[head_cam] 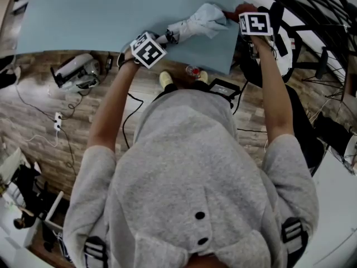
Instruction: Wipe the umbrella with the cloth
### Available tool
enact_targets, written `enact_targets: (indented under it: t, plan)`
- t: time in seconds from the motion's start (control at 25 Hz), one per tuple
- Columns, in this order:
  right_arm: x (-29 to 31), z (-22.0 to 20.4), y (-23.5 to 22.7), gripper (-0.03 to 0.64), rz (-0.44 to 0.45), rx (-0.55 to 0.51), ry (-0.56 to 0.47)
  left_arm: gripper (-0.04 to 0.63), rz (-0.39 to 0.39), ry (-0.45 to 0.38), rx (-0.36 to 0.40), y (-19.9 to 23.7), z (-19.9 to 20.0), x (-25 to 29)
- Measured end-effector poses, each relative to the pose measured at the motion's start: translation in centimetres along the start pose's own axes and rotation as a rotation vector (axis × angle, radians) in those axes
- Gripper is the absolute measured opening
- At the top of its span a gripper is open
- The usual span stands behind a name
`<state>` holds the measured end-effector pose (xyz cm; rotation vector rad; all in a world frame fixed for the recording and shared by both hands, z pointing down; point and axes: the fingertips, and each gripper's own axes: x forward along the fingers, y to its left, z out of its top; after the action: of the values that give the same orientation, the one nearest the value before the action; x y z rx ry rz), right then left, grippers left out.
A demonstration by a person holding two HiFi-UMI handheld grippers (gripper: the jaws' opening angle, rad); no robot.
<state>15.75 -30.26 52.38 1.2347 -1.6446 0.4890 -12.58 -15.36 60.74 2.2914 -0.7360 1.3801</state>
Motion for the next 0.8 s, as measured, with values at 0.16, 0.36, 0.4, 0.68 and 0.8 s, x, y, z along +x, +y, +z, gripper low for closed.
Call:
enact_targets:
  t: [0.16,0.36,0.4,0.68,0.8]
  plan:
    - [0.0,-2.8,-0.7,0.081,0.000,0.043,0.024,0.170,-0.002,0.009,0.000,0.2,-0.1,0.2]
    - [-0.5,-5.6,0.7,0.081,0.026,0.071,0.032,0.170,-0.006,0.007,-0.006,0.0,-0.1,0.2]
    - [-0.5,-6.0,1.3,0.081,0.037,0.069,0.032,0.170,-0.008,0.009,-0.008,0.0,-0.2,0.2]
    - [-0.9,-7.4,6.3,0.081,0.126,0.049,0.038,0.170,-0.008,0.021,-0.006,-0.1,-0.2,0.2]
    - [-0.7,-7.7,8.8,0.081,0.167,0.035,0.041,0.170,-0.005,0.018,-0.001,0.0,-0.1,0.1]
